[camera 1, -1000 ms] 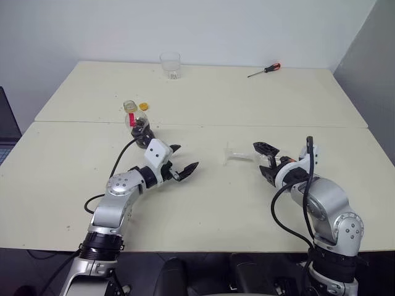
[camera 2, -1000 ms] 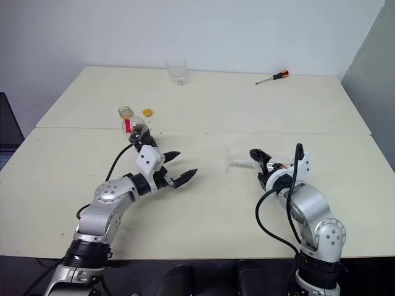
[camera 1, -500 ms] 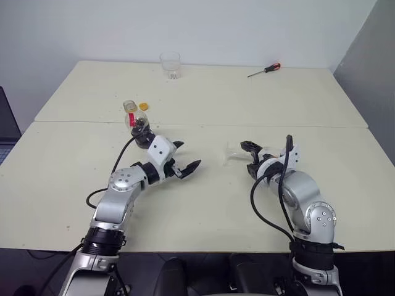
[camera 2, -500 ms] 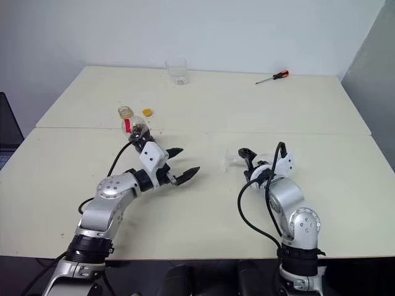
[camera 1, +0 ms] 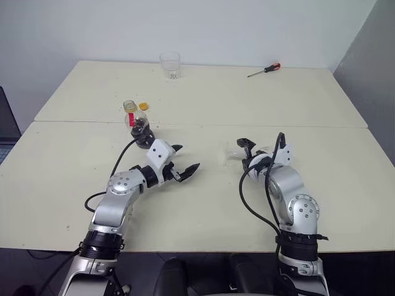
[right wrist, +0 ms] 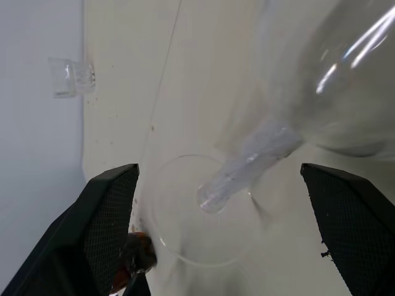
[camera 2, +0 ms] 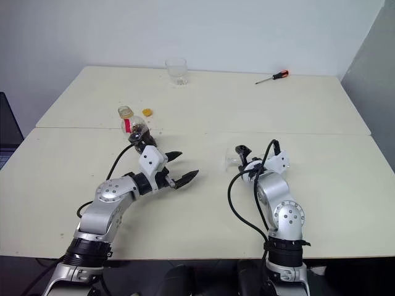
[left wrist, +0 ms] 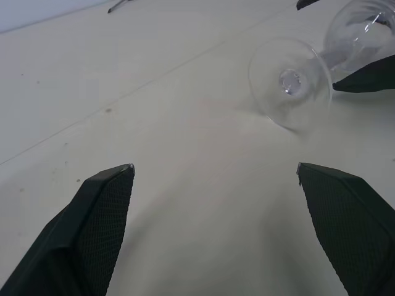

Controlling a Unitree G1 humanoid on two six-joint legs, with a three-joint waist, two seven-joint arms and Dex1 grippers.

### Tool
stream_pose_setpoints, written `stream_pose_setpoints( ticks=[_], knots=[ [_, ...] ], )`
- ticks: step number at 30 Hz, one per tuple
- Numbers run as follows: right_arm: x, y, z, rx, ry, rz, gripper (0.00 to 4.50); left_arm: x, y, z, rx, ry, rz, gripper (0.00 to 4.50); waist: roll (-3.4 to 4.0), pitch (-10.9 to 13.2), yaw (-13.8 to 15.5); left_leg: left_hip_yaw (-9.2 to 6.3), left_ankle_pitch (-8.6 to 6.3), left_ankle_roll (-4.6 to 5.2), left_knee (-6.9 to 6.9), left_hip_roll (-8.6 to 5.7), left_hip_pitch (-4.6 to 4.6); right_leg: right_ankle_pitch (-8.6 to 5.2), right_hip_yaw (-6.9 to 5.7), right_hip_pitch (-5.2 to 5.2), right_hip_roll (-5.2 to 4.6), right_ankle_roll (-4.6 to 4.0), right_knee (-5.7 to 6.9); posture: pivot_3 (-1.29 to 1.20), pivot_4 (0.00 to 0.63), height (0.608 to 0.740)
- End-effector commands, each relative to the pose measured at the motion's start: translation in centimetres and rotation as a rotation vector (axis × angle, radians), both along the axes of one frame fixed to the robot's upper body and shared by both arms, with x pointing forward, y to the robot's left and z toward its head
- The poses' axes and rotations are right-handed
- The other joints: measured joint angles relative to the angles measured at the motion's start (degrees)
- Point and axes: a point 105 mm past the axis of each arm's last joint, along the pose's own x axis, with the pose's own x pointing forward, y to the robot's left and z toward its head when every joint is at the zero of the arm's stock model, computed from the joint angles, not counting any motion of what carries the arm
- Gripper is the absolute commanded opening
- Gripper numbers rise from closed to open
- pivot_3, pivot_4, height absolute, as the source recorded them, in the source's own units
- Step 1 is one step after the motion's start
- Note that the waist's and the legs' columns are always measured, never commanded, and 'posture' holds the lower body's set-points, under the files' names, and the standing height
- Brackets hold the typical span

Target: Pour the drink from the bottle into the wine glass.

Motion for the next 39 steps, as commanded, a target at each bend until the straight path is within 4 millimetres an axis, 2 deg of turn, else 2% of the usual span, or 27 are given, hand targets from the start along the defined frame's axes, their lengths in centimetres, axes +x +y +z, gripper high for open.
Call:
stream_pose_setpoints(
  ticks=[1,7,8,10,18,21,23,26,28,30,36,39],
  knots=[
    [0.5,-0.4,0.5,-0.006,-0.025,-0.040,4.50,-0.2,0.1,1.3,0.004,-0.049,0.002,4.48,0.00,0.00,0.00,0.00,0.00,0.00,0.00,0.00,0.00,0.03,0.00,0.00,-0.01,-0.05,0.00,0.00,0.150,0.740],
    [0.8,-1.2,-0.8,-0.044,0.027,-0.089,4.50,0.0,0.0,1.4,0.004,-0.050,0.004,4.48,0.01,-0.01,0.00,0.02,0.00,0.00,0.01,-0.02,-0.01,0.10,-0.02,0.01,-0.01,-0.17,-0.01,0.00,0.150,0.740],
    [0.8,-1.2,-1.1,-0.054,0.037,-0.093,4.32,0.0,-0.1,1.4,0.004,-0.050,0.003,4.50,0.01,-0.02,0.00,0.01,0.00,0.00,0.01,-0.02,-0.01,0.10,-0.02,0.02,-0.01,-0.17,-0.01,0.00,0.150,0.740],
    [1.2,-1.5,-1.7,-0.085,0.057,-0.112,3.84,0.0,-0.3,1.5,0.001,-0.051,-0.001,4.50,0.01,-0.04,0.01,-0.01,0.00,0.01,0.02,-0.02,-0.01,0.10,-0.02,0.03,-0.01,-0.17,-0.01,0.00,0.150,0.740],
    [2.3,-2.1,-2.0,-0.098,0.063,-0.153,1.03,0.2,-0.1,1.7,0.003,-0.059,0.008,4.50,0.01,-0.24,0.21,0.00,0.03,0.05,0.02,-0.04,0.03,0.12,-0.04,0.06,-0.01,-0.14,-0.02,0.00,0.150,0.740],
    [2.2,-2.3,-2.2,-0.089,0.070,-0.163,0.31,0.1,0.0,1.7,0.001,-0.060,0.013,4.50,0.03,-0.30,0.39,0.01,0.03,0.05,0.01,-0.04,0.02,0.12,-0.04,0.07,-0.03,-0.15,-0.04,0.00,0.150,0.740],
    [2.4,-2.6,-2.0,-0.107,0.058,-0.164,0.20,0.2,-0.1,1.7,0.000,-0.062,0.015,4.50,0.02,-0.31,0.44,0.00,0.03,0.05,0.01,-0.04,0.02,0.12,-0.04,0.07,-0.05,-0.15,-0.03,0.00,0.150,0.740],
    [2.8,-2.7,-0.7,-0.129,-0.012,-0.161,0.20,0.3,-0.1,1.8,-0.008,-0.070,0.025,4.50,0.03,-0.31,0.44,0.01,0.04,0.06,0.03,-0.04,0.03,0.13,-0.04,0.08,-0.06,-0.12,-0.03,0.00,0.150,0.740],
    [3.4,-2.9,1.2,-0.171,-0.122,-0.165,0.20,0.5,0.0,1.9,-0.017,-0.080,0.042,4.50,0.03,-0.31,0.44,0.01,0.05,0.08,0.03,-0.05,0.02,0.13,-0.05,0.07,-0.06,-0.11,-0.02,0.00,0.150,0.740],
    [3.8,-2.8,3.5,-0.304,-0.260,-0.146,0.20,0.6,0.1,2.0,-0.021,-0.085,0.056,4.50,0.08,-0.28,0.44,0.04,0.05,0.08,0.02,-0.06,0.02,0.13,-0.06,0.04,-0.06,-0.11,-0.02,0.00,0.150,0.740],
    [4.8,0.6,6.3,-0.574,-0.529,0.016,0.19,0.5,-0.1,1.8,-0.031,-0.081,0.060,4.50,0.08,-0.28,-0.04,0.13,0.04,0.08,-0.02,-0.07,-0.04,0.16,-0.07,-0.05,-0.02,-0.14,-0.05,0.00,0.150,0.740],
    [5.9,2.5,6.5,-0.776,-0.662,0.087,0.19,0.4,-0.2,1.6,-0.035,-0.081,0.067,4.50,0.08,-0.28,-0.25,0.13,0.04,0.08,-0.05,-0.02,0.00,0.17,-0.07,-0.10,0.03,-0.15,-0.02,0.00,0.150,0.740]
  ],
)
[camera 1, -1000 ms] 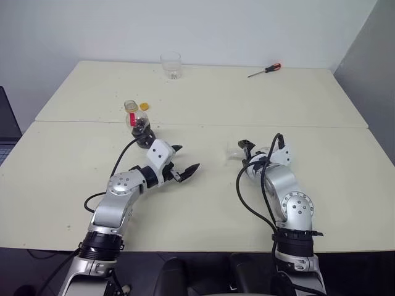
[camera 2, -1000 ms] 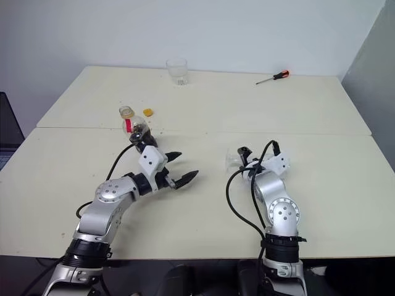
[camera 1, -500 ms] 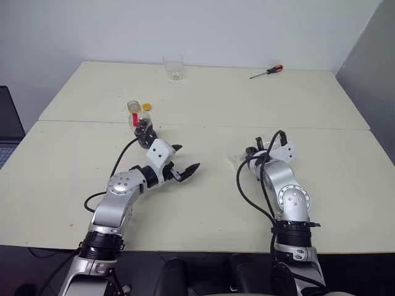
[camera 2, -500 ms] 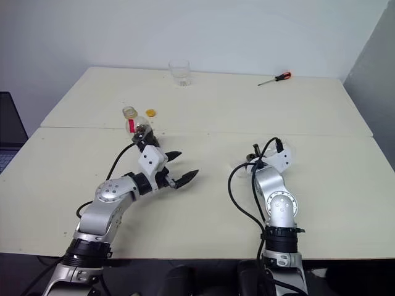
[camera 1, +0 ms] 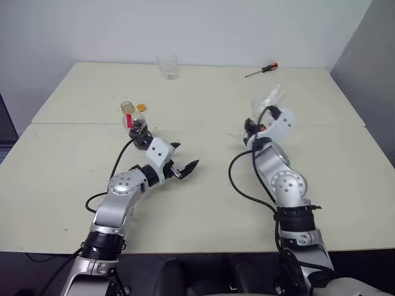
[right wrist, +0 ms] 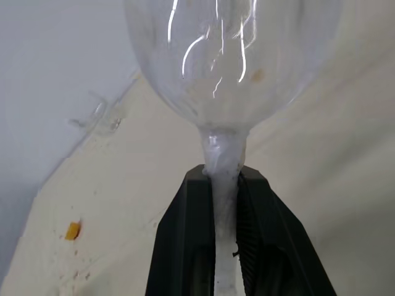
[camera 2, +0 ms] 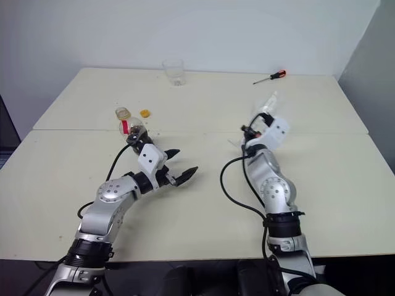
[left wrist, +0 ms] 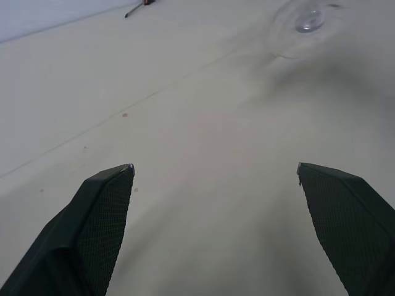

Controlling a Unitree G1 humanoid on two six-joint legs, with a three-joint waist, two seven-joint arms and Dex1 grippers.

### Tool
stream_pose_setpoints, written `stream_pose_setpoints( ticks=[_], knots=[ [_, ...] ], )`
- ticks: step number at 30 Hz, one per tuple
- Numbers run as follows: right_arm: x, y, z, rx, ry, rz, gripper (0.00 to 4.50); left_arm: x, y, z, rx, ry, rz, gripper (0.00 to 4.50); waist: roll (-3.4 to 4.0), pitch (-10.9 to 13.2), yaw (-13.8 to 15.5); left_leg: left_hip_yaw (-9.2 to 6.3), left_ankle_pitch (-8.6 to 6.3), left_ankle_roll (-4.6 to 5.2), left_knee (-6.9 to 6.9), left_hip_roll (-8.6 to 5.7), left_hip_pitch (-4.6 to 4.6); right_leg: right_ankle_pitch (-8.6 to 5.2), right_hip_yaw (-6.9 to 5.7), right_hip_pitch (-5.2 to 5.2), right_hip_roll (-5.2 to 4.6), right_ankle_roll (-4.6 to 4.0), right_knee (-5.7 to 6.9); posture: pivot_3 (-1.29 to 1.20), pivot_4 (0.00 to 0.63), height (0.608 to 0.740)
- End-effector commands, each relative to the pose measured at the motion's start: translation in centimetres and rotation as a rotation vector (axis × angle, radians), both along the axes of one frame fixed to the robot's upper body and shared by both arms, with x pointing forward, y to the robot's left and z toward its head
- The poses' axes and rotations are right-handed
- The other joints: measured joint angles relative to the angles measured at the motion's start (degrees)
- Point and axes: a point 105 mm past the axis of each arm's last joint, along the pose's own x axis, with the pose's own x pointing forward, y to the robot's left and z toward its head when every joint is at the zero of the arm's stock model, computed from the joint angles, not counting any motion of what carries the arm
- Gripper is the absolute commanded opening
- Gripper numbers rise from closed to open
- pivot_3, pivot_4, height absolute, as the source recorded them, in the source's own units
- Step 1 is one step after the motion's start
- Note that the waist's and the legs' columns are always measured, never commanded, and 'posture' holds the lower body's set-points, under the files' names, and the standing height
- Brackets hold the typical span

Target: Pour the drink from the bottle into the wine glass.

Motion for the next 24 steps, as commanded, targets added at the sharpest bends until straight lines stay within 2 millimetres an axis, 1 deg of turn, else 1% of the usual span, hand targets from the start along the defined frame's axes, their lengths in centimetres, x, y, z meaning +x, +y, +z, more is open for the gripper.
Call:
stream_pose_setpoints(
  ticks=[1,2,4,5,8,11,14,19,24],
  knots=[
    [0.9,2.6,1.5,-0.206,-0.175,0.088,0.18,-0.1,-0.3,1.4,-0.008,-0.067,0.000,4.50,0.00,0.00,0.05,-0.02,0.00,0.00,-0.01,0.00,0.01,0.00,-0.01,0.00,0.03,0.00,0.01,0.00,0.150,0.740],
    [1.2,2.9,1.4,-0.224,-0.186,0.096,0.18,-0.1,-0.2,1.4,-0.008,-0.067,0.003,4.50,0.00,0.00,0.11,-0.05,0.00,0.00,-0.01,0.01,0.02,0.00,-0.01,0.01,0.07,-0.01,0.02,0.00,0.150,0.740],
    [1.5,4.5,1.2,-0.300,-0.233,0.170,0.18,-0.1,-0.1,1.4,-0.011,-0.069,0.017,4.50,0.00,0.00,0.17,-0.06,0.00,0.00,-0.01,0.00,0.01,0.00,-0.01,0.01,0.14,-0.01,0.02,0.00,0.150,0.740],
    [1.8,5.0,0.9,-0.282,-0.218,0.187,0.18,-0.2,0.0,1.4,-0.013,-0.070,0.025,4.50,0.00,0.00,0.19,-0.04,0.00,0.00,0.00,-0.01,0.00,0.00,-0.01,0.02,0.14,-0.01,0.01,0.00,0.150,0.740],
    [2.4,6.0,1.0,-0.280,-0.235,0.210,0.18,-0.3,0.5,1.3,-0.022,-0.070,0.052,4.50,0.00,0.00,0.23,0.05,0.00,0.00,0.03,-0.02,-0.02,0.01,0.00,0.01,-0.01,-0.02,-0.01,0.00,0.150,0.740],
    [2.7,7.0,1.3,-0.339,-0.279,0.232,0.18,-0.5,0.7,1.1,-0.028,-0.067,0.067,4.50,0.00,0.00,0.25,0.06,0.00,0.00,0.02,-0.02,-0.03,0.02,0.00,0.01,-0.06,-0.02,-0.01,0.00,0.150,0.740],
    [2.6,8.0,0.3,-0.397,-0.281,0.269,0.18,-0.9,0.5,1.0,-0.037,-0.065,0.075,4.50,0.00,0.00,0.25,0.04,0.00,-0.01,0.01,-0.02,-0.03,0.02,-0.01,0.01,-0.08,-0.03,-0.01,0.00,0.150,0.740],
    [2.0,8.7,-1.1,-0.465,-0.258,0.320,0.18,-1.0,1.1,1.0,-0.035,-0.062,0.091,4.50,0.00,0.00,0.27,0.01,0.00,-0.01,0.01,-0.02,-0.03,0.02,-0.01,0.01,-0.11,-0.04,0.02,0.00,0.150,0.740],
    [1.4,7.7,-2.9,-0.490,-0.214,0.328,0.18,-0.8,1.2,1.0,-0.033,-0.063,0.096,4.50,0.00,0.00,0.34,0.01,0.00,-0.01,0.02,-0.02,-0.02,0.02,-0.02,0.02,-0.11,-0.03,0.03,0.00,0.150,0.740]
  ],
)
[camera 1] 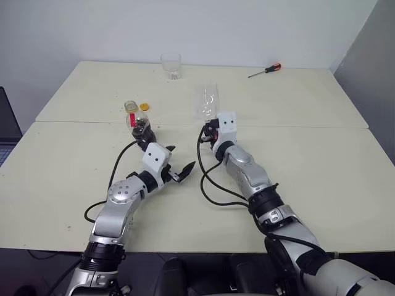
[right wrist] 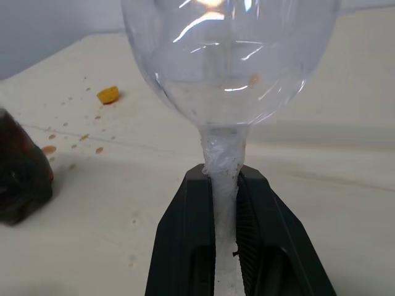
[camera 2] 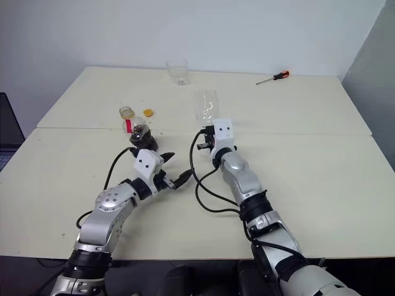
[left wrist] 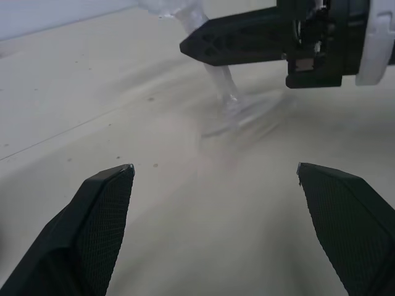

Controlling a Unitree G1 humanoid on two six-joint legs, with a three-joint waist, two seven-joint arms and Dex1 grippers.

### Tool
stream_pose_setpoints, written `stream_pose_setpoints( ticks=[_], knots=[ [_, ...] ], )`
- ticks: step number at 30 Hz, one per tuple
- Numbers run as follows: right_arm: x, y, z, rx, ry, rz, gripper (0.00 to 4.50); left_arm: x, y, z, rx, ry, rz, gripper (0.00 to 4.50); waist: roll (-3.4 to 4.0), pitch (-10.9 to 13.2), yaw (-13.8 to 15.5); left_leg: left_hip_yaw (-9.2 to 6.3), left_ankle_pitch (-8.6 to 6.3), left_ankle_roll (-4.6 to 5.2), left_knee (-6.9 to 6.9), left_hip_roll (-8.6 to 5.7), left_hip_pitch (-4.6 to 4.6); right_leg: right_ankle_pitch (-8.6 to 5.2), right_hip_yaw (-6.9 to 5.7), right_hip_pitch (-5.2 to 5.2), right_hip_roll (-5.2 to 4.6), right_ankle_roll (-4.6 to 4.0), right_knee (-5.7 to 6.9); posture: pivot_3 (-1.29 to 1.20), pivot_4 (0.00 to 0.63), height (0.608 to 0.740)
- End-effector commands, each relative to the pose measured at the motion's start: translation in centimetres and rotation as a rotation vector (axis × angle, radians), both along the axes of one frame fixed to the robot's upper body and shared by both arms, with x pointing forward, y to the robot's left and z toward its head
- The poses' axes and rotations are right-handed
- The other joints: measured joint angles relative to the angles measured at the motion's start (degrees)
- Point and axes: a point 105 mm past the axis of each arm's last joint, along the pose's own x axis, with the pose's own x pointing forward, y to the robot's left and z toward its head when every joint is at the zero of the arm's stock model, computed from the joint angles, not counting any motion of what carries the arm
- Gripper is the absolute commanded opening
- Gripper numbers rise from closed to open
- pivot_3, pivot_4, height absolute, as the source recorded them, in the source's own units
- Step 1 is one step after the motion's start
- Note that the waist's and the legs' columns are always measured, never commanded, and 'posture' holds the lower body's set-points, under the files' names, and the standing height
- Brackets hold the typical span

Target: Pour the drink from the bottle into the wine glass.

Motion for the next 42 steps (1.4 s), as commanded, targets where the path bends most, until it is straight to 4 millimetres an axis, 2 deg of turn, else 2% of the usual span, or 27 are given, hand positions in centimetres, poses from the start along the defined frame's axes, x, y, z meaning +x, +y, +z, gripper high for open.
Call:
stream_pose_setpoints(
  ticks=[1,9,26,33,37,40,42],
  knots=[
    [-0.4,-0.3,0.5,-0.016,-0.032,0.007,0.18,0.0,0.2,1.5,-0.006,-0.057,0.007,4.50,0.00,0.00,0.01,0.00,0.00,0.00,0.00,0.00,0.01,0.00,-0.01,0.01,0.00,0.00,0.00,0.00,0.150,0.740],
    [-1.6,-2.7,-1.0,-0.032,0.005,-0.026,0.18,0.4,0.0,1.7,0.001,-0.060,-0.001,4.50,-0.02,-0.01,0.21,-0.01,0.00,0.00,0.02,-0.02,0.05,0.00,-0.01,0.05,0.00,0.01,0.01,0.00,0.150,0.740],
    [-4.0,-6.3,-4.1,-0.122,0.074,-0.013,0.18,0.8,0.3,1.7,0.010,-0.061,0.000,4.50,-0.06,-0.09,0.91,0.01,0.00,0.00,0.04,-0.08,0.20,-0.03,-0.01,0.18,0.01,0.05,0.02,0.00,0.150,0.740],
    [-5.3,-6.1,-6.0,-0.198,0.113,0.067,0.18,0.7,0.2,1.8,0.009,-0.063,0.002,4.50,-0.07,-0.42,1.10,0.04,0.00,0.00,0.04,-0.09,0.33,-0.06,0.00,0.31,0.04,0.11,-0.02,0.00,0.150,0.740],
    [-6.0,-5.6,-6.4,-0.288,0.092,0.163,0.18,0.8,0.3,1.9,0.009,-0.065,0.003,4.50,-0.08,-0.46,1.10,0.06,-0.01,0.00,-0.04,-0.09,0.85,-0.20,0.00,0.80,0.04,0.28,-0.14,0.00,0.150,0.740],
    [-5.8,-5.6,-5.8,-0.304,0.067,0.175,0.18,0.9,0.7,2.3,0.005,-0.074,0.009,4.50,-0.08,-0.46,1.10,0.06,-0.01,0.00,-0.05,-0.09,0.85,-0.21,0.00,0.80,0.07,0.27,-0.14,0.00,0.150,0.740],
    [-5.1,-5.5,-4.4,-0.300,0.025,0.173,0.18,1.1,1.4,2.9,-0.009,-0.085,0.033,4.50,-0.08,-0.46,1.09,0.06,-0.01,0.00,-0.05,-0.08,0.85,-0.21,0.00,0.79,0.09,0.27,-0.14,0.00,0.150,0.740]
  ],
)
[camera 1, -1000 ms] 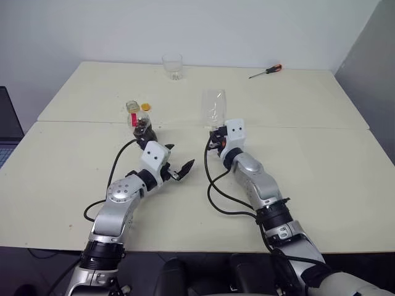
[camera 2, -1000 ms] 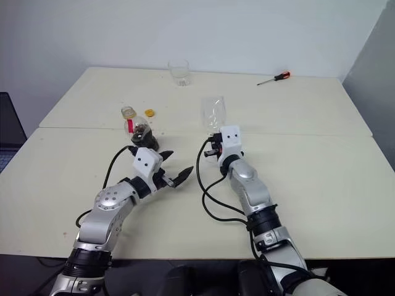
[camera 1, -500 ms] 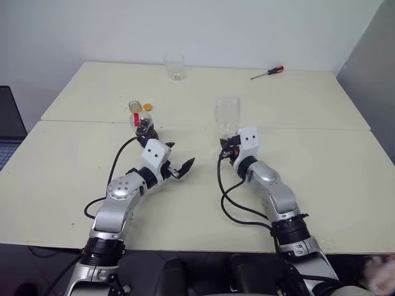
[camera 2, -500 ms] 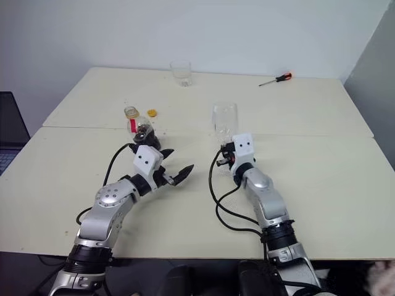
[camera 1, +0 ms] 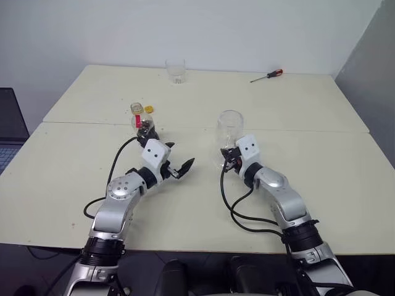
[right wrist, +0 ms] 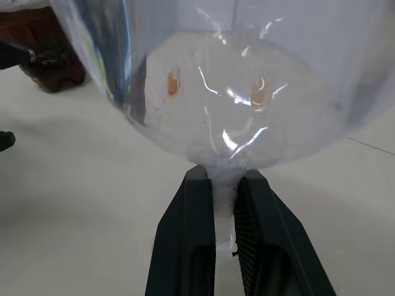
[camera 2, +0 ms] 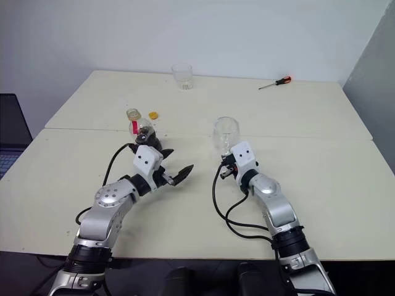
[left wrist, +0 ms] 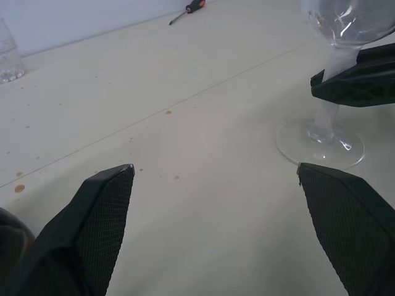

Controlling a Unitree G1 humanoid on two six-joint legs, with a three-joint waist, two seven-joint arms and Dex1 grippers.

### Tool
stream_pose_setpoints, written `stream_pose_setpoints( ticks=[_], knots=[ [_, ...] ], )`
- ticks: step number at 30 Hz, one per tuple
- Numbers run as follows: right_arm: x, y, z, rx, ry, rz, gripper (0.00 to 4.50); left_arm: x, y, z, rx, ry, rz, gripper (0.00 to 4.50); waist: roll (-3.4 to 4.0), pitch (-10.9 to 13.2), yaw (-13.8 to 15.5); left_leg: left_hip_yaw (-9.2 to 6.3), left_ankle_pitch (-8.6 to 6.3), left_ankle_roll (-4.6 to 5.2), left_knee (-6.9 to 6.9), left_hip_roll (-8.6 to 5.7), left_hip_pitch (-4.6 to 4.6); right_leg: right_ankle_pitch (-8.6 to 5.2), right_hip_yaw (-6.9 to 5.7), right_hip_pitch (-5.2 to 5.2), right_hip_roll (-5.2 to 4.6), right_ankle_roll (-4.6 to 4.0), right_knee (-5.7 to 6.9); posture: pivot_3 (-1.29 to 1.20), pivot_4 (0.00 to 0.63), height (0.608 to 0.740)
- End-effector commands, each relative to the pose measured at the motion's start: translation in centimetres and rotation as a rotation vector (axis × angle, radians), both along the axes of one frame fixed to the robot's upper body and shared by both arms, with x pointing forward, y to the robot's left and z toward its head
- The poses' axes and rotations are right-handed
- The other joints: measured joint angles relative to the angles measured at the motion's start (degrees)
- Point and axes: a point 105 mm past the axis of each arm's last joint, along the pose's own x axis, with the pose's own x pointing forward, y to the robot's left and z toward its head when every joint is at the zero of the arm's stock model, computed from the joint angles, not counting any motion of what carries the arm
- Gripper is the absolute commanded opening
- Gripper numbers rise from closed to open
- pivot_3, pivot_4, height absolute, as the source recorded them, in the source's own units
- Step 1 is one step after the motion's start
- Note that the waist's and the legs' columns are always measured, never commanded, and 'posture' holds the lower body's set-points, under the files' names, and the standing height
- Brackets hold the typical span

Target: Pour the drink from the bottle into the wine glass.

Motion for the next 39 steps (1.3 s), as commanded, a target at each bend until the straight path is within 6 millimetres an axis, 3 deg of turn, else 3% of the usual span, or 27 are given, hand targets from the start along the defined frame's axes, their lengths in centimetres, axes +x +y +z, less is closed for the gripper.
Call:
stream_pose_setpoints(
  ticks=[1,9,21,31,32,39],
  knots=[
    [0.4,-0.1,-1.0,-0.043,0.045,0.011,0.18,0.4,1.3,2.3,-0.017,-0.071,0.034,4.50,0.00,0.00,-0.03,0.00,0.00,0.00,0.00,0.01,0.00,0.00,0.00,-0.01,0.01,0.00,0.00,0.00,0.150,0.740],
    [2.0,1.5,3.7,0.038,-0.104,0.017,0.16,-0.1,2.1,1.9,-0.016,-0.062,0.064,4.50,0.04,0.05,-0.23,0.01,0.00,0.00,-0.03,0.03,-0.08,0.00,0.01,-0.11,0.02,-0.01,0.02,0.00,0.150,0.740],
    [2.2,3.6,1.2,0.029,-0.026,0.067,0.16,-1.1,3.2,1.7,-0.017,-0.055,0.110,4.50,0.05,0.06,-0.46,0.03,0.00,0.00,-0.08,0.07,-0.11,0.01,0.04,-0.19,-0.02,-0.01,0.02,0.00,0.150,0.740],
    [2.2,3.6,1.0,0.022,-0.012,0.075,0.16,-1.3,3.2,1.7,-0.019,-0.051,0.120,4.50,0.05,0.06,-0.61,0.02,0.00,0.00,-0.11,0.08,-0.10,0.00,0.03,-0.19,-0.02,-0.02,0.02,0.00,0.150,0.740],
    [2.2,3.6,1.0,0.015,-0.010,0.076,0.90,-1.2,3.2,1.7,-0.018,-0.052,0.118,4.50,0.05,0.06,-0.63,0.02,0.00,0.00,-0.11,0.08,-0.10,0.00,0.03,-0.19,-0.02,-0.02,0.02,0.00,0.150,0.740],
    [2.3,3.3,2.0,0.018,-0.024,0.064,3.30,-1.0,2.5,1.7,-0.024,-0.050,0.094,4.50,0.07,0.07,-0.87,0.03,0.00,0.00,-0.12,0.06,-0.13,0.00,0.04,-0.21,-0.03,-0.02,0.01,0.00,0.150,0.740]
  ],
)
